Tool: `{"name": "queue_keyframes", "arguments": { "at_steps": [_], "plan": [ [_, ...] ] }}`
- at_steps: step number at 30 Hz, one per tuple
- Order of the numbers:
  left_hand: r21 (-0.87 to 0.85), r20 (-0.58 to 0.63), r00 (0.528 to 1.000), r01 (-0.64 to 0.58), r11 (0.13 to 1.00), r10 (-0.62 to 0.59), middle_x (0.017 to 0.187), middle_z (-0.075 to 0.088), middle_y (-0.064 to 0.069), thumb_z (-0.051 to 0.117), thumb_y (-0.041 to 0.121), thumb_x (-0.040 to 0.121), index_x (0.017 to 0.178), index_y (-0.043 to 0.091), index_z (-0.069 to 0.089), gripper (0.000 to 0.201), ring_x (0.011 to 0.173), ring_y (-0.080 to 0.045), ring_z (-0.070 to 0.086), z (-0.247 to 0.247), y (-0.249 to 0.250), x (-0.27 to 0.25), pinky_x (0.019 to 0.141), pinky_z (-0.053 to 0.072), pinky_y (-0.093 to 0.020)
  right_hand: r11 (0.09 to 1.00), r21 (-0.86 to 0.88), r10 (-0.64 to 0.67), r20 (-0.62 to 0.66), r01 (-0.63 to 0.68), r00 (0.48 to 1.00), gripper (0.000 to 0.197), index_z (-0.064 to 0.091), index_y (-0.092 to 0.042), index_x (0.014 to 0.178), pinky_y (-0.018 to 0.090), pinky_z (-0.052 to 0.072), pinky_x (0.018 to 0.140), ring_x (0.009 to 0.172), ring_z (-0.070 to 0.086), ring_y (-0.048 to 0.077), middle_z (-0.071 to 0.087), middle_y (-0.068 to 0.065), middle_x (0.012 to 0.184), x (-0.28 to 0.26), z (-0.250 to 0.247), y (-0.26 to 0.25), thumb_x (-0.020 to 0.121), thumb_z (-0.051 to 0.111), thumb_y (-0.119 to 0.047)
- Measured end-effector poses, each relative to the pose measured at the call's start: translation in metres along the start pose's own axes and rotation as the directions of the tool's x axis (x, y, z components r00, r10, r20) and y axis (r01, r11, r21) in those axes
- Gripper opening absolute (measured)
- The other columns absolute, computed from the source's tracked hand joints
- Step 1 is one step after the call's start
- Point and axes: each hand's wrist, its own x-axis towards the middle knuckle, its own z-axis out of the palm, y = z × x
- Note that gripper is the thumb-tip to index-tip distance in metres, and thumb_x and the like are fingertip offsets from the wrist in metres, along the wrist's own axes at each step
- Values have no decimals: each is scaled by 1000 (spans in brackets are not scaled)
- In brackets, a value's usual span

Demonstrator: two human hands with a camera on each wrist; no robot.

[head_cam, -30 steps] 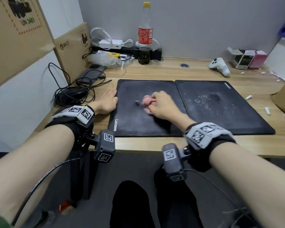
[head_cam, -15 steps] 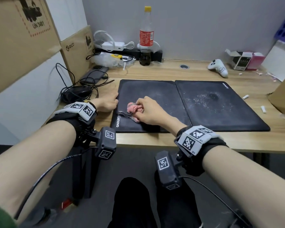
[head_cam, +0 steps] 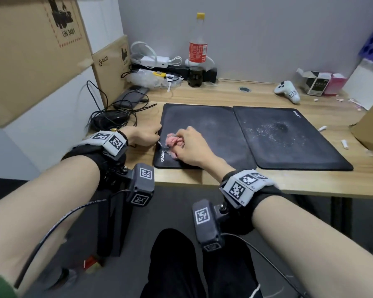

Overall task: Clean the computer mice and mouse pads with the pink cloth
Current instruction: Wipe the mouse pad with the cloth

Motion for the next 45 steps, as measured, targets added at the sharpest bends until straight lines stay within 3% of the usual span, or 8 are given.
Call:
{"name": "queue_keyframes", "arguments": {
  "at_steps": [3, 9, 12, 17, 30, 36, 40, 45],
  "plan": [
    [8, 48, 999, 19, 1000, -19, 154, 28, -7, 37, 9, 98, 149, 11, 22, 54, 140, -23, 28, -1, 0, -6, 117, 21, -37, 996, -44, -70, 63, 73, 996, 23, 63, -17, 103, 41, 46, 85, 96, 56, 31, 51, 6, 96, -8, 1, -4, 84, 62, -30],
    [-24, -22, 999, 38, 999, -38, 149, 36, -12, 36, 3, 92, 143, 7, 34, 52, 135, -26, 35, 5, 11, -14, 112, 28, -35, 987, -106, 113, -68, -120, 991, 23, 63, -16, 102, 41, 46, 88, 99, 57, 33, 54, 8, 97, -37, -38, 66, 85, 64, -32],
    [-44, -17, 996, 84, 995, -85, 151, 32, -14, 34, 3, 93, 144, 6, 30, 51, 129, -25, 39, 8, 16, -19, 100, 36, -32, 988, -92, 112, -106, -122, 988, 23, 61, -13, 101, 41, 47, 87, 100, 57, 36, 54, 12, 102, -32, -26, 48, 83, 61, -27],
    [-64, -65, 995, 67, 996, -71, 158, 15, -14, 33, 0, 96, 149, 2, 17, 55, 145, -23, 17, 20, 25, -29, 115, 14, -27, 997, -66, -41, -20, 39, 999, 25, 61, -14, 105, 41, 46, 85, 98, 55, 31, 53, 10, 103, -29, 7, -8, 85, 60, -29],
    [-128, -280, 950, 104, 986, -136, 120, 54, -23, 39, -2, 83, 110, -3, 53, 30, 109, -38, 51, 33, 35, -21, 91, 43, -40, 943, -140, 271, -196, -301, 942, 27, 62, -18, 110, 43, 43, 93, 108, 51, 34, 56, 11, 109, -79, -66, 110, 87, 61, -33],
    [-50, -237, 964, 114, 992, -123, 125, 46, -24, 40, 8, 90, 124, -7, 47, 38, 122, -38, 43, 24, 39, 9, 100, 37, -39, 916, -161, 331, -217, -368, 919, 31, 60, -17, 117, 40, 38, 96, 114, 50, 34, 54, 12, 117, -39, -63, 119, 89, 59, -28],
    [-21, -197, 972, 129, 991, -131, 120, 42, -23, 40, 10, 91, 116, -4, 47, 29, 116, -38, 44, 11, 43, 36, 92, 35, -36, 902, -141, 375, -215, -409, 902, 35, 60, -16, 121, 41, 38, 98, 118, 49, 36, 53, 13, 122, 2, -65, 127, 87, 60, -27],
    [50, -135, 978, 166, 985, -158, 159, 10, -17, 37, 14, 95, 151, 8, 21, 59, 145, -31, 19, -11, 43, 66, 114, 20, -34, 906, -68, 394, -222, -417, 892, 32, 64, -11, 117, 40, 44, 93, 115, 52, 39, 54, 18, 121, 66, -65, 143, 86, 60, -21]
  ]
}}
